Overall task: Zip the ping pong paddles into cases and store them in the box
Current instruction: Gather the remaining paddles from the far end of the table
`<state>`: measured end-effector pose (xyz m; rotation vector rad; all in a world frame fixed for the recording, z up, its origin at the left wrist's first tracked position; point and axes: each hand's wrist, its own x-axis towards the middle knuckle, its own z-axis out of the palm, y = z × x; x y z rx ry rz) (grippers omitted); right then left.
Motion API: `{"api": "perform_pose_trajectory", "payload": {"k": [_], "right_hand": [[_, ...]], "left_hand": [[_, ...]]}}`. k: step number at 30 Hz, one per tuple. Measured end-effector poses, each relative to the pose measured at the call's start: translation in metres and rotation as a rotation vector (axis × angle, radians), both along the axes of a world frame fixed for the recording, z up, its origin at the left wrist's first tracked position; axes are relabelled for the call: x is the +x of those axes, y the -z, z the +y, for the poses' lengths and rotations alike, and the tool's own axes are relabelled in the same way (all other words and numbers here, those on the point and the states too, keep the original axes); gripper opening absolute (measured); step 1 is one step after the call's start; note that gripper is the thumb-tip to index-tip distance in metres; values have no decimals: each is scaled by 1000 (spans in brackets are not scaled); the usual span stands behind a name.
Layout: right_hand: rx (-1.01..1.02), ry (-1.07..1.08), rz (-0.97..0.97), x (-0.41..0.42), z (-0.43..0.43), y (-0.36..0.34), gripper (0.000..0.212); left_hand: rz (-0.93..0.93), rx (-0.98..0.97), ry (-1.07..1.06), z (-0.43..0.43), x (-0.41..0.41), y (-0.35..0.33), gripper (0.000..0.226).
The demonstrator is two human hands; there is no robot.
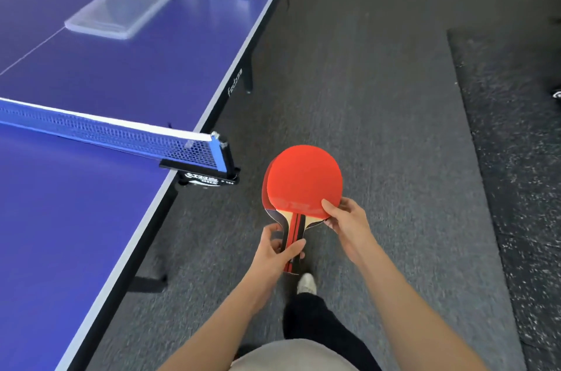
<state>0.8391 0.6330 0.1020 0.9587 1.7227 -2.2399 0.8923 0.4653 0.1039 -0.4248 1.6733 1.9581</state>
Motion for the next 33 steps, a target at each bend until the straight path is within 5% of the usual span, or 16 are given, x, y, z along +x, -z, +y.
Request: {"api": "perform_pose_trajectory", "payload": {"k": [17, 27, 33], "right_hand": [[61, -178, 5, -316, 63, -5, 36], [131, -492, 32, -496, -18, -20, 34], [165, -888, 45, -556, -129, -13, 18]], "left_hand": [[-30, -6, -190, 79, -290, 10, 42], [-61, 8, -464, 25, -433, 2, 50], [-100, 47, -813, -37, -456, 13, 49]]}}
